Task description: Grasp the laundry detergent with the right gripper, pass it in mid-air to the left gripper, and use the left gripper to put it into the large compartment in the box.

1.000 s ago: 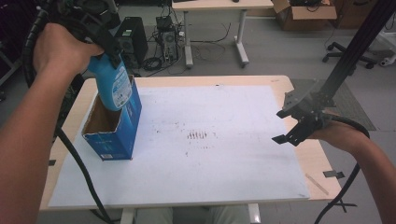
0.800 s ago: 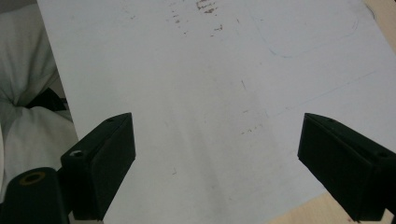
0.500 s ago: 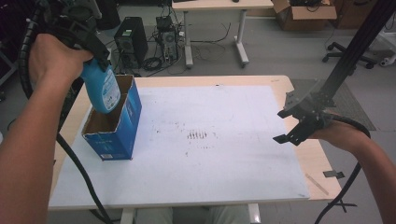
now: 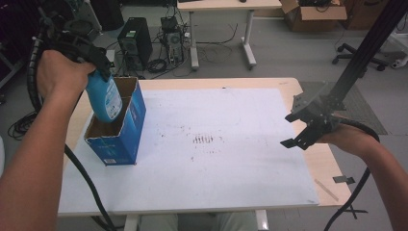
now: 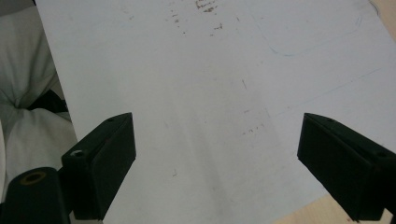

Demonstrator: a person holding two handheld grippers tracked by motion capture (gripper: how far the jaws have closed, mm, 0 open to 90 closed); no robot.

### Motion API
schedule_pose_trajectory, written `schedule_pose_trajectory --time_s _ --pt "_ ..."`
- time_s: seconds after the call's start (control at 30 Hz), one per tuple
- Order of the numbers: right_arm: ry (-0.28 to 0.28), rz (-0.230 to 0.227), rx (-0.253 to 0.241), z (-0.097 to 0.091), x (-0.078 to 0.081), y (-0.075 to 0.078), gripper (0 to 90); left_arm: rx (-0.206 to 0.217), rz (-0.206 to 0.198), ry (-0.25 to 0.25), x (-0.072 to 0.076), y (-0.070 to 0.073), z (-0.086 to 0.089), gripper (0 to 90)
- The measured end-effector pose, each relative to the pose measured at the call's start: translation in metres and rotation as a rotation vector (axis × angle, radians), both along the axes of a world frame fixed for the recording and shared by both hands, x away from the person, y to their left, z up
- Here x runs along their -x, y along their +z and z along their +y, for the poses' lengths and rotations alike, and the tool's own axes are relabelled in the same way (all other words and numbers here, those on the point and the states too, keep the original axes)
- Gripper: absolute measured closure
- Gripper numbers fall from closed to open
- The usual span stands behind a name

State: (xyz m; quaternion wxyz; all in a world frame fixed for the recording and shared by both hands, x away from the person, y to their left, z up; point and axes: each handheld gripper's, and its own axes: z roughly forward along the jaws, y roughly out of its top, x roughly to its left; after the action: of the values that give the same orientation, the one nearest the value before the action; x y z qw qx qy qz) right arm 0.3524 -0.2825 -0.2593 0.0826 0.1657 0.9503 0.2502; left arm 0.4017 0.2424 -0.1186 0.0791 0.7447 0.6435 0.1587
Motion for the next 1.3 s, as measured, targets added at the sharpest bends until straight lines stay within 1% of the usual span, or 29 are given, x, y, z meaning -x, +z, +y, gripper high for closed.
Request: schedule_pose_trajectory --time_s 0.1,0.27,0.3,0.33,0.4,0.73,1.07,1.3 --pt "-0.001 0.005 0.001 0.001 -0.001 -0.002 11.4 0.002 0.002 0.004 -0.001 -0.008 0.003 37.8" --pt "0.000 0.008 -0.001 0.004 -0.001 -0.004 11.3 0.013 -0.009 0.021 -0.001 -0.022 0.008 37.9" --pt "0.000 0.007 -0.002 0.004 -0.002 -0.004 11.3 0.021 -0.006 0.026 -0.001 -0.029 0.009 37.8" --pt "0.000 0.007 -0.002 0.004 -0.002 -0.004 11.3 0.021 -0.006 0.026 -0.001 -0.029 0.009 37.8" --pt "-0.001 0.009 -0.005 0.004 -0.002 -0.005 11.4 0.024 -0.001 0.027 -0.002 -0.035 0.010 37.8" --pt "-0.009 0.020 0.001 0.001 -0.001 -0.009 11.6 0.034 0.019 0.035 -0.005 -0.075 0.014 37.9" --pt "-0.014 0.024 0.001 0.001 -0.001 -0.011 11.7 0.021 0.015 0.026 -0.008 -0.101 0.011 37.9" --pt "-0.018 0.028 0.003 0.000 -0.001 -0.013 11.5 0.029 0.026 0.032 -0.009 -0.119 0.015 37.9"
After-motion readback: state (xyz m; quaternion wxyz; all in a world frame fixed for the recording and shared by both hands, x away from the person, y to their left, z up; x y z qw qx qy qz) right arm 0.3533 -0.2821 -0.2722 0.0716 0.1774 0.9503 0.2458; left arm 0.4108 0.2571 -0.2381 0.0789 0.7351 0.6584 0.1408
